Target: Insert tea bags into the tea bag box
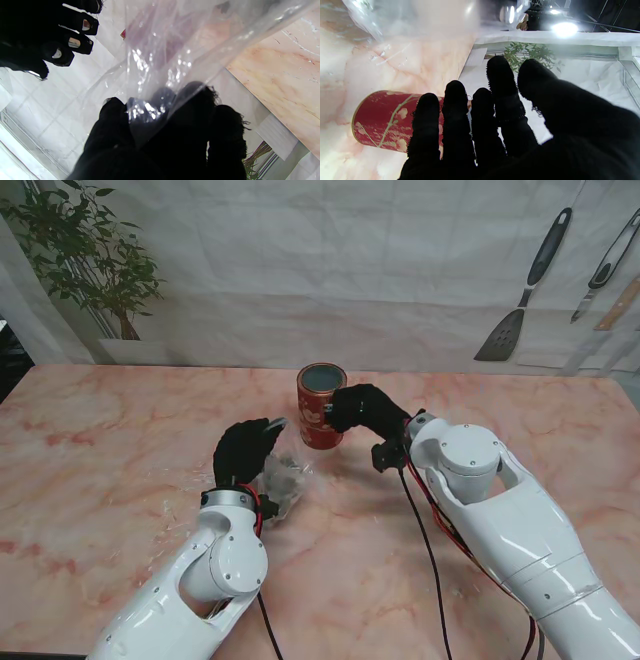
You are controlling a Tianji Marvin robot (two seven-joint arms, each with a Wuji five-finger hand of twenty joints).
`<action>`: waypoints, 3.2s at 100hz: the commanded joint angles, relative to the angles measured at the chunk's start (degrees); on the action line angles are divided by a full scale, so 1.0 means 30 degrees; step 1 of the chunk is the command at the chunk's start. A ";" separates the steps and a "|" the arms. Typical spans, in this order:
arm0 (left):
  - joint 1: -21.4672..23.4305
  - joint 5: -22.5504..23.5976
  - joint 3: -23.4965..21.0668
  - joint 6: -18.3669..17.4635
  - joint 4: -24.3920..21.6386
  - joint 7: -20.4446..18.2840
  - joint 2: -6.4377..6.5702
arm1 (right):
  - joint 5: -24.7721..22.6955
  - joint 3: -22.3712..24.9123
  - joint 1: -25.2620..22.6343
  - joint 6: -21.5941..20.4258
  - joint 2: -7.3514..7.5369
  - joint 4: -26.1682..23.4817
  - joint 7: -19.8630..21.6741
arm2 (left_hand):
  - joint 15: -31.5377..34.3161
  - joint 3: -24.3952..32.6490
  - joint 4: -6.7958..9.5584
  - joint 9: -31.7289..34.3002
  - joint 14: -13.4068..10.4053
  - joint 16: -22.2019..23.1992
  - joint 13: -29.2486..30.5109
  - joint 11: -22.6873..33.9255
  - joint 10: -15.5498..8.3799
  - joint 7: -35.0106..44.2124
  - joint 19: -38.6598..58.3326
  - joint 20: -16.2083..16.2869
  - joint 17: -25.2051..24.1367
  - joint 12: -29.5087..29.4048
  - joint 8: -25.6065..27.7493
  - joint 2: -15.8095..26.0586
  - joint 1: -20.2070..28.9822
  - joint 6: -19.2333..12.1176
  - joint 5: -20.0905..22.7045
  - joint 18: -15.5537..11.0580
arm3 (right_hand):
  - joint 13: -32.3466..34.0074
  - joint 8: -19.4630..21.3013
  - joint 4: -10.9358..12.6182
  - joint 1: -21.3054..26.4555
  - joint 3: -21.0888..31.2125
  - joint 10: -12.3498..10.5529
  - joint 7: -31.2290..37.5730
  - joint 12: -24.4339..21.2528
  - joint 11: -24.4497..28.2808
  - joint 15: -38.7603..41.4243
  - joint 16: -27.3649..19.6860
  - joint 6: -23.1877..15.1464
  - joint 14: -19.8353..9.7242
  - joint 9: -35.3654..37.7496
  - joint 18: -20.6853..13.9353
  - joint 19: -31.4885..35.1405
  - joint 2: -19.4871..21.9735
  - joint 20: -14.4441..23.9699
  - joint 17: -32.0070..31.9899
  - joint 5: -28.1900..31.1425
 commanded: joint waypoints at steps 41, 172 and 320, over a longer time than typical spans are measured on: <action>-0.0194 0.0037 0.0167 0.0016 -0.0209 0.0095 -0.0105 | 0.1664 -0.0848 -0.0085 -0.1555 0.0142 0.1782 0.2647 | -0.0734 0.0105 0.0491 -0.0278 -0.0032 -0.0061 0.0582 -0.0279 -0.2419 0.0873 0.0446 -0.0305 0.0391 -0.0380 0.0297 0.1138 0.1934 0.0382 0.0227 -0.1178 | 0.0727 -0.0585 -0.1042 0.0589 0.0369 -0.0636 -0.0068 0.0357 0.0948 0.0726 0.0461 -0.0391 -0.0002 0.0341 0.0295 0.0819 -0.0866 0.0314 0.0206 0.1035; 0.0121 -0.0072 0.1833 -0.3127 0.0244 0.1625 -0.0429 | 0.0948 -0.4111 0.2397 -0.0702 -0.0321 0.5118 0.3987 | -0.0689 0.0064 0.0494 -0.0279 -0.0049 -0.0169 0.0594 -0.0213 -0.2379 0.0835 0.0362 -0.0469 0.0479 -0.0437 0.0310 0.1129 0.1983 0.0382 0.0204 -0.1176 | 0.1725 -0.4028 -0.1130 -0.1047 0.0027 -0.1615 -0.3210 0.2337 0.1514 0.1450 0.1892 -0.3806 -0.0513 0.1198 0.0007 0.2213 -0.1307 0.0959 0.0649 -0.0661; -0.1155 -0.1088 0.2888 -0.4047 0.2026 0.3565 -0.1403 | -0.0951 -0.5569 0.3295 -0.1959 0.0643 0.5097 0.6415 | -0.1621 0.0002 0.0468 -0.0553 -0.0174 -0.1163 0.0344 -0.0292 -0.2704 0.0926 -0.0378 -0.1150 0.0875 -0.0711 0.0267 0.1245 0.1883 0.0284 0.0073 -0.1412 | 0.0180 0.2949 0.0535 -0.5371 0.1588 -0.1733 -0.6773 0.3654 0.1043 0.0702 0.2559 -0.1231 -0.1109 -0.1046 -0.0344 0.1462 -0.4308 0.1002 0.0062 -0.1257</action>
